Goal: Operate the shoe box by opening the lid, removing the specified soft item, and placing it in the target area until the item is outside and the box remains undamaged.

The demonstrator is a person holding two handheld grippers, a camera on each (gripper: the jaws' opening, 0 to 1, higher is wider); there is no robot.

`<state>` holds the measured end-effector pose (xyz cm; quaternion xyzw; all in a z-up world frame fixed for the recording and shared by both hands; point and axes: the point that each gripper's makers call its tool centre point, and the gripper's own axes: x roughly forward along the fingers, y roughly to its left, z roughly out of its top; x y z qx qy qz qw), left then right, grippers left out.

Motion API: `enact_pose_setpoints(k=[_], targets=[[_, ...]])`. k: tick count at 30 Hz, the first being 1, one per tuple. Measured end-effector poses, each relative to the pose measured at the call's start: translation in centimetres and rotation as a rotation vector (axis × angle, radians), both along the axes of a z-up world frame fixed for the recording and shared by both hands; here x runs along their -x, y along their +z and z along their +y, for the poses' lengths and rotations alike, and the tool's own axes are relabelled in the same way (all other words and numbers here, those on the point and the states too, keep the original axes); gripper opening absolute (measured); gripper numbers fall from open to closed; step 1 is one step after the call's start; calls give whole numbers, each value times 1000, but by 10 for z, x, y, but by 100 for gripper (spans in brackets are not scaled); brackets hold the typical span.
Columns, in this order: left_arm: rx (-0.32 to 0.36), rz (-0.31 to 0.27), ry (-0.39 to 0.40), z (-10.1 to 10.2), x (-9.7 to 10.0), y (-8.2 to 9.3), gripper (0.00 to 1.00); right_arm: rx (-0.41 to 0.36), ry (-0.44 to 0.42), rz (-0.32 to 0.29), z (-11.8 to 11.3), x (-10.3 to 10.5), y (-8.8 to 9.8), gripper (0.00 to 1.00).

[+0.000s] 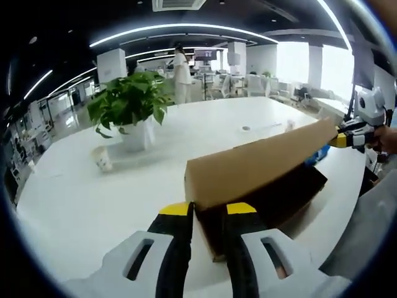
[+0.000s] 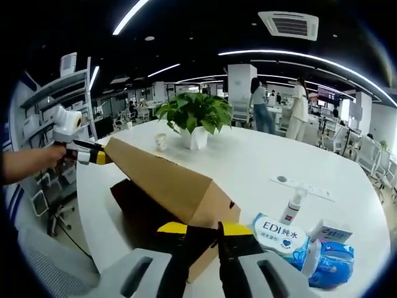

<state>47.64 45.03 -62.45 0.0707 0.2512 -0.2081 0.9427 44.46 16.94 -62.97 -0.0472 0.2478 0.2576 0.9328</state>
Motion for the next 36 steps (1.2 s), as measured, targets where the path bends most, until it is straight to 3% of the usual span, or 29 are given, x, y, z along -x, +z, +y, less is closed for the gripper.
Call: enact_pose_setpoints(k=[11, 36], targets=[[-25, 13, -30, -2, 7, -8, 19, 17, 56, -8, 8, 7, -6, 17], [-56, 46, -114, -9, 24, -23, 30, 20, 94, 22, 14, 19, -22, 26]])
